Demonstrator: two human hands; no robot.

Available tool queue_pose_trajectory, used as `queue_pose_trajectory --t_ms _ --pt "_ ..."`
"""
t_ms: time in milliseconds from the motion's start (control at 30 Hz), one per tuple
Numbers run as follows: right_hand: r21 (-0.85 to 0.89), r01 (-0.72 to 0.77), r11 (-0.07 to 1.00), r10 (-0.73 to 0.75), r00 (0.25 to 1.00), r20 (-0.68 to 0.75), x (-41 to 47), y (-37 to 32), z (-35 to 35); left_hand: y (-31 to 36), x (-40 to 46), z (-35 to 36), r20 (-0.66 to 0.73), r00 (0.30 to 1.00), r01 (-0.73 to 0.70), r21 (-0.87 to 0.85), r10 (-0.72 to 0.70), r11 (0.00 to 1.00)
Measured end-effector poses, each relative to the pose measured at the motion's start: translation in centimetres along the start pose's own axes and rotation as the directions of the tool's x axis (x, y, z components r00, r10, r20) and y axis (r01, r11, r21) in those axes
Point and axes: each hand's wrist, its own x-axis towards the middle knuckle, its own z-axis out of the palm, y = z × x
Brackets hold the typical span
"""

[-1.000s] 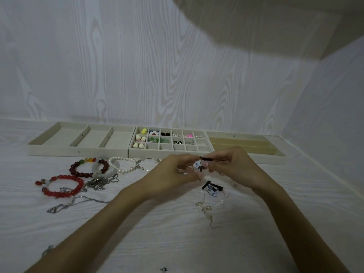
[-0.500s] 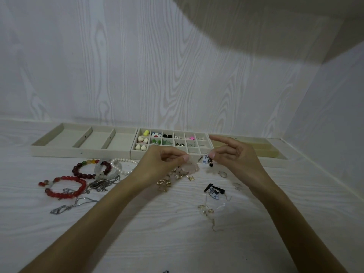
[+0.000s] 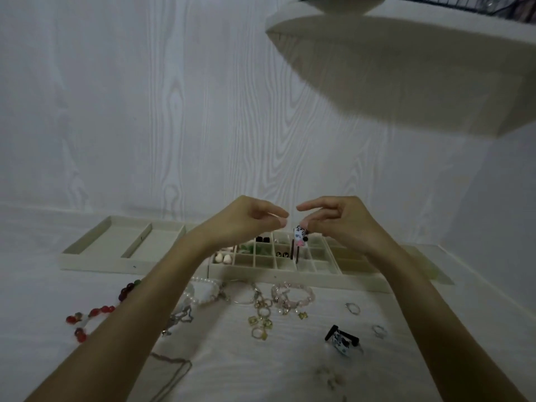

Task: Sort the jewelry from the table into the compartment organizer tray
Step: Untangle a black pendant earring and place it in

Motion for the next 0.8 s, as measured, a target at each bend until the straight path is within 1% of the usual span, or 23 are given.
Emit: queue_pose_trajectory --t_ms 133,200,267,333,433,600,800 --pt "-0.05 -0.053 0.997 0.052 0.998 -0.017 1.7 1.0 1.0 -0.4 2.1 0.4 0.075 0.996 0.045 0.104 -0.053 0.994" --pt "-0.061 -0.06 0.996 0.058 0.998 -0.032 2.1 1.8 1.5 -1.2 3.0 1.0 0.072 0.994 0.074 0.144 -0.085 0.987" --pt "-0.083 -0.066 0.994 0.063 0.997 -0.033 2.4 2.4 1.8 -2.2 3.7 1.7 0.04 0.994 0.098 0.17 -0.106 0.981" --pt "-0.104 -0.075 0.992 0.073 0.997 -0.027 2.5 3.0 2.0 -3.2 4.1 2.4 0.021 0.994 0.1 0.183 -0.105 0.978" --pt "-0.103 -0.09 0.991 0.087 0.996 -0.028 2.7 3.4 1.9 -4.2 4.5 2.9 0.039 0.994 0.091 0.198 -0.101 0.976" --pt "-0.079 -0.126 0.989 0.126 0.992 -0.006 2.7 4.0 1.6 -5.6 4.6 2.8 0.128 0.989 0.055 0.186 -0.079 0.981" --pt "-0.024 -0.17 0.985 0.171 0.985 0.031 2.7 4.2 1.7 -5.5 4.4 3.0 0.205 0.973 0.066 0.198 -0.107 0.978"
